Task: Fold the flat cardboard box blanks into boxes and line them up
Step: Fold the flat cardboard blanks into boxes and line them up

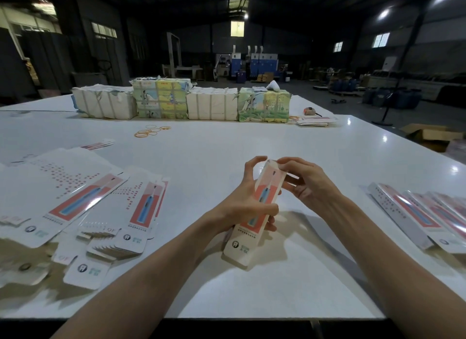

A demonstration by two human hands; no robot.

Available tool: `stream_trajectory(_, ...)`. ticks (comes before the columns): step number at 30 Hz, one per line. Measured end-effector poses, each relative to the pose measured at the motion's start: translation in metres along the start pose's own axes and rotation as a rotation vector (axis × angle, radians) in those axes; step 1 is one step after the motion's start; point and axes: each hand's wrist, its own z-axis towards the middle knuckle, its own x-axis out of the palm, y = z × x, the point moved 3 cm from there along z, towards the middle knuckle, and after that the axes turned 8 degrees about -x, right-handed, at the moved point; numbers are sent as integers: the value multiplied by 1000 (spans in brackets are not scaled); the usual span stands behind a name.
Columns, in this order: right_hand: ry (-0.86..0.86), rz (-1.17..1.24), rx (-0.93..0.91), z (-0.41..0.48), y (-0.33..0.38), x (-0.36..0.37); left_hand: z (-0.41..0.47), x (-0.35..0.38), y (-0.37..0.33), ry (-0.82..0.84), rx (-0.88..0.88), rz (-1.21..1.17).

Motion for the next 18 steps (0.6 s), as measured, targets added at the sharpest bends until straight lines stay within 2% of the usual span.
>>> stream_trajectory(7,41,-87,-62,-5,3,2,-1,-1,-1,13,22,-17)
stream_trajectory(13,125,-165,-134,-11,2,14,2,-7,1,-23,-34,-123)
stream_trajectory(18,38,-359,-281,-18,0,22,6,-9,4,-52,-44,-176)
